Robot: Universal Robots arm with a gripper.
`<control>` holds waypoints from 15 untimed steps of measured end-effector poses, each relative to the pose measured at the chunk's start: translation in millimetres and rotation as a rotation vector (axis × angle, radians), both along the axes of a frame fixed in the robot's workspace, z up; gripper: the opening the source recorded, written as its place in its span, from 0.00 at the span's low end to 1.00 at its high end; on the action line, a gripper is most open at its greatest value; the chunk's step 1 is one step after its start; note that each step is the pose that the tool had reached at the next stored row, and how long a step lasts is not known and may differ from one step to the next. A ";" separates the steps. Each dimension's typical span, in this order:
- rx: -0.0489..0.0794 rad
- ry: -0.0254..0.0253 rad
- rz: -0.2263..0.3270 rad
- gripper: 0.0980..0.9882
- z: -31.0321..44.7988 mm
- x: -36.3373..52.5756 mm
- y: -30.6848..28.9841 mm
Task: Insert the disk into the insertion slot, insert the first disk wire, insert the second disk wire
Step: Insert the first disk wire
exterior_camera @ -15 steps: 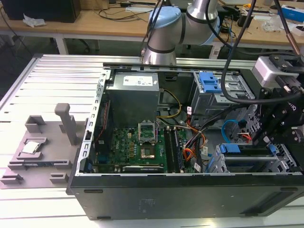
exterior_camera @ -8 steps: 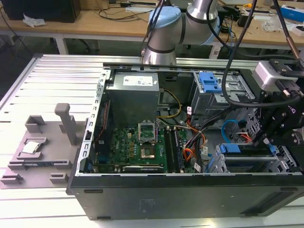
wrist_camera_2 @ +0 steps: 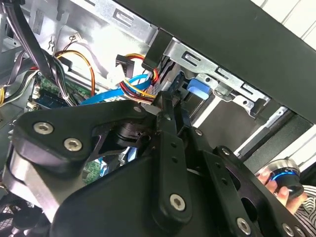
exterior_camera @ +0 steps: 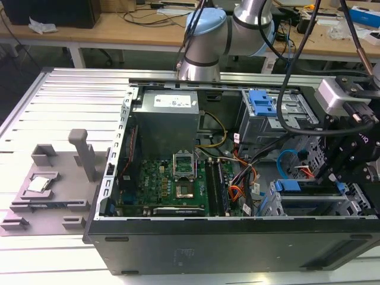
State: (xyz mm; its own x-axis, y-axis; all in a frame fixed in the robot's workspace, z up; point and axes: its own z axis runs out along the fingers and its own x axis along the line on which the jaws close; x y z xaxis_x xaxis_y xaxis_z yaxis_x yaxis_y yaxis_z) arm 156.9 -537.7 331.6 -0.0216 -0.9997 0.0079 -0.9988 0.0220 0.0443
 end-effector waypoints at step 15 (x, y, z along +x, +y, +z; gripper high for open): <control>-0.002 -0.0006 0.000 0.01 53.5 -0.3 4.4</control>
